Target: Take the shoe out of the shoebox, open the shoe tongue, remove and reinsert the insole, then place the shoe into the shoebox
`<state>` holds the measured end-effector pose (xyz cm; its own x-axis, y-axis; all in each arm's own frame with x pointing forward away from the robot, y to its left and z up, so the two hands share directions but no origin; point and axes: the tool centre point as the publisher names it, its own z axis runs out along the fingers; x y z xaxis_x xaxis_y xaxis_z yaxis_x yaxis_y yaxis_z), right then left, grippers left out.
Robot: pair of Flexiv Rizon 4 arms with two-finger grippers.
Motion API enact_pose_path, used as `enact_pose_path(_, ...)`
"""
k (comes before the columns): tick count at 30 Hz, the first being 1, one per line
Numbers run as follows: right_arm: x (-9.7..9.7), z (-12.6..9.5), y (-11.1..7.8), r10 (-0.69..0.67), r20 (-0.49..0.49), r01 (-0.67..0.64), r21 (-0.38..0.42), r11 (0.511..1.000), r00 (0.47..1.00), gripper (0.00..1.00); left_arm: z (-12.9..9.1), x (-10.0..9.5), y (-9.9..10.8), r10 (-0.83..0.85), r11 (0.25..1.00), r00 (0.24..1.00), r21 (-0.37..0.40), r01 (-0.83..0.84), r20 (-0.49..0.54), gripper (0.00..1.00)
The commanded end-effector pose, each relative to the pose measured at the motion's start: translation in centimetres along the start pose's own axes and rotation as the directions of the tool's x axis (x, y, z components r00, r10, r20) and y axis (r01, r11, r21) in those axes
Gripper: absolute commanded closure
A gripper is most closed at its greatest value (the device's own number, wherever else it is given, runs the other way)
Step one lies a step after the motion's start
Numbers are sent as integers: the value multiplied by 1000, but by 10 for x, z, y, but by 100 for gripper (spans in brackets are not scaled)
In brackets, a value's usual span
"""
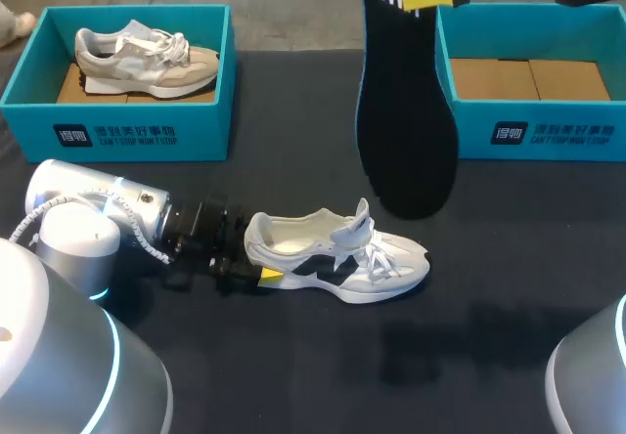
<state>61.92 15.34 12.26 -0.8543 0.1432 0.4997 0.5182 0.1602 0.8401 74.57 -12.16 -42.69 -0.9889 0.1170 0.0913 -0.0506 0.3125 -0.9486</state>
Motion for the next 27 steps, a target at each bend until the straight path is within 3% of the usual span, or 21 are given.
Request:
enact_pose_path(1, 12, -4, -2, 17, -4, -17, -35, 999, 1000, 100, 1, -1, 2, 0, 1000, 1000, -1, 0, 1, 100)
enact_pose_path(16, 15, -6, 0, 27, 7, -26, -38, 999, 1000, 100, 1, -1, 2, 0, 1000, 1000, -1, 0, 1, 100)
enact_pose_path(27, 67, -18, 9, 75, 24, -73, -50, 996, 997, 100, 1, -1, 2, 0, 1000, 1000, -1, 0, 1, 100)
